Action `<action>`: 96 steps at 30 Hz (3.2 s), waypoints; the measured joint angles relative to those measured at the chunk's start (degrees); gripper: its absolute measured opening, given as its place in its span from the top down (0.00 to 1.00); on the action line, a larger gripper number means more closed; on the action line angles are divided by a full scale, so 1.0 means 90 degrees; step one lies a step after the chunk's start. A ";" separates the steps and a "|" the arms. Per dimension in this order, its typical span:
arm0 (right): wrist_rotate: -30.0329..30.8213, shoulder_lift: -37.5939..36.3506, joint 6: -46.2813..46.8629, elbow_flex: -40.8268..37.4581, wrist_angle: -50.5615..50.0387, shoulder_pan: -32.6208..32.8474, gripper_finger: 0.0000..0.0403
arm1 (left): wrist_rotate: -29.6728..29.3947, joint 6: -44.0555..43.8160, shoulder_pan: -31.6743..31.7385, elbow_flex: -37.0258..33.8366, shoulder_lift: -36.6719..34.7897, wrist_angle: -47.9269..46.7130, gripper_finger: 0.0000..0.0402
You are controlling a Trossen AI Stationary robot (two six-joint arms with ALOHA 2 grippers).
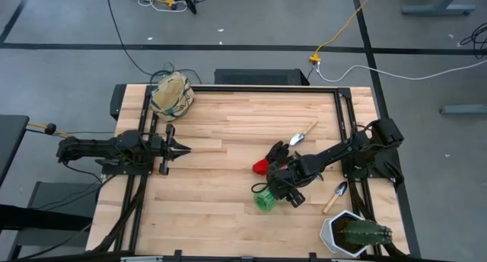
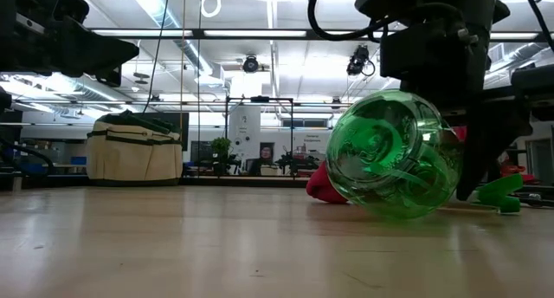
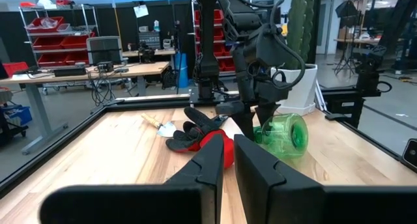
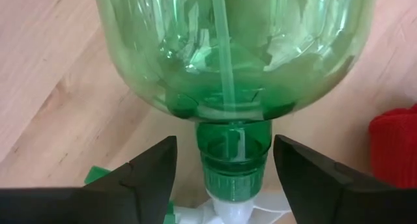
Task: Pick & Place Garden tools in Gardening bag
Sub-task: Put the green spray bottle into the gardening bag
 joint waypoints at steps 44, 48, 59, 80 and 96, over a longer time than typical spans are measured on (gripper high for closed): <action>-0.0053 -0.0097 0.0213 0.0451 0.0076 0.0000 0.63 | -0.0001 0.0000 -0.0002 0.0000 -0.0002 0.0005 0.89; -0.0051 -0.0104 0.0216 0.0895 0.0011 -0.0025 0.63 | -0.0001 0.0000 0.0000 0.0000 -0.0002 0.0006 0.89; 0.0168 -0.0111 0.0334 0.2272 -0.0334 -0.0358 0.63 | -0.0001 0.0000 0.0000 0.0000 -0.0002 0.0005 0.89; 0.0858 -0.1779 0.1341 0.2701 0.0178 -0.1402 0.63 | 0.0001 0.0000 -0.0002 0.0000 -0.0002 0.0002 0.89; 0.1005 -0.2951 0.1673 0.2701 0.0515 -0.2415 0.63 | -0.0001 0.0000 0.0000 0.0000 -0.0001 0.0005 0.89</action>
